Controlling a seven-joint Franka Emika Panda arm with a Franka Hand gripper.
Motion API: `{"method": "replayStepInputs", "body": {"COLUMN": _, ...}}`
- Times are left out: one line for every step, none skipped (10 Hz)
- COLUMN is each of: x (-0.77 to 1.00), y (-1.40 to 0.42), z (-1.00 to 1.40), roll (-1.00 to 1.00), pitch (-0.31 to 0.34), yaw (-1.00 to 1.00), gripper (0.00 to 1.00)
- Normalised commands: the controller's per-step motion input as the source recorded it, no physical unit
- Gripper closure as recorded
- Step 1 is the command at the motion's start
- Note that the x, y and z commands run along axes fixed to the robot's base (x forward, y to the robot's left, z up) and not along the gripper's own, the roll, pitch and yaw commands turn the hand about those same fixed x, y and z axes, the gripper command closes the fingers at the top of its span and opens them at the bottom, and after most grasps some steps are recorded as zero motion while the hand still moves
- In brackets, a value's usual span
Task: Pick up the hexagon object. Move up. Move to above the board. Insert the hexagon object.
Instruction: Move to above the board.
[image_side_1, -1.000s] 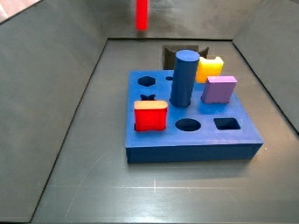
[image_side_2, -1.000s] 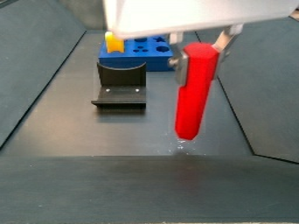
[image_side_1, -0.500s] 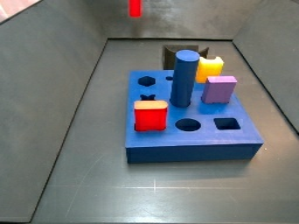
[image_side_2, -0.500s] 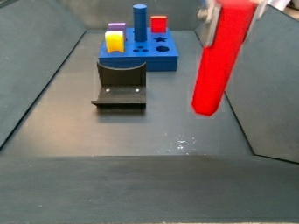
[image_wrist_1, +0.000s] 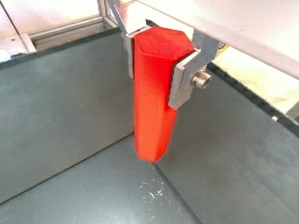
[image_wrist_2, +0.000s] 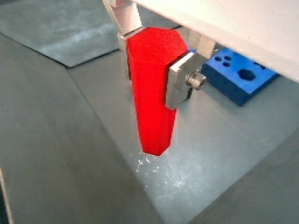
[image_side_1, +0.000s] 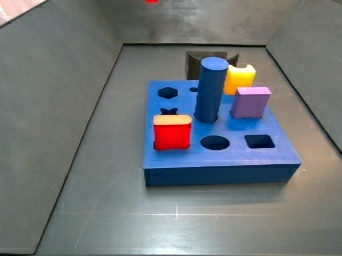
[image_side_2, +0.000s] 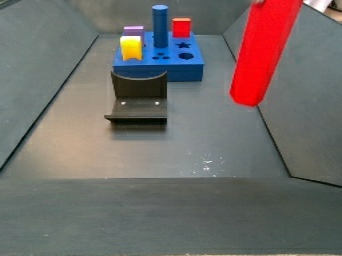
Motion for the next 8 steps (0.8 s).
{"method": "replayStepInputs", "body": {"x": 0.0, "y": 0.02, "z": 0.22, "roll": -0.01, "pitch": 0.102, "yaw": -0.03, "gripper": 1.0}}
{"method": "replayStepInputs", "body": {"x": 0.13, "y": -1.0, "z": 0.08, "roll": 0.02, "pitch": 0.211, "yaw": -0.91, "gripper": 1.0}}
{"method": "replayStepInputs", "body": {"x": 0.13, "y": -1.0, "z": 0.08, "roll": 0.03, "pitch": 0.181, "yaw": -0.82, "gripper": 1.0}}
{"method": "replayStepInputs", "body": {"x": 0.13, "y": -1.0, "z": 0.08, "roll": 0.03, "pitch": 0.12, "yaw": -0.57, "gripper": 1.0}}
{"method": "replayStepInputs", "body": {"x": 0.12, "y": -1.0, "z": 0.08, "roll": -0.02, "pitch": 0.057, "yaw": -0.36, "gripper": 1.0}}
{"method": "replayStepInputs", "body": {"x": 0.12, "y": -1.0, "z": 0.08, "roll": -0.03, "pitch": 0.033, "yaw": -0.22, "gripper": 1.0}}
{"method": "replayStepInputs", "body": {"x": 0.12, "y": -1.0, "z": 0.09, "roll": -0.03, "pitch": 0.029, "yaw": -0.07, "gripper": 1.0}}
{"method": "replayStepInputs", "body": {"x": 0.12, "y": -1.0, "z": 0.09, "roll": -0.02, "pitch": 0.027, "yaw": -0.02, "gripper": 1.0}}
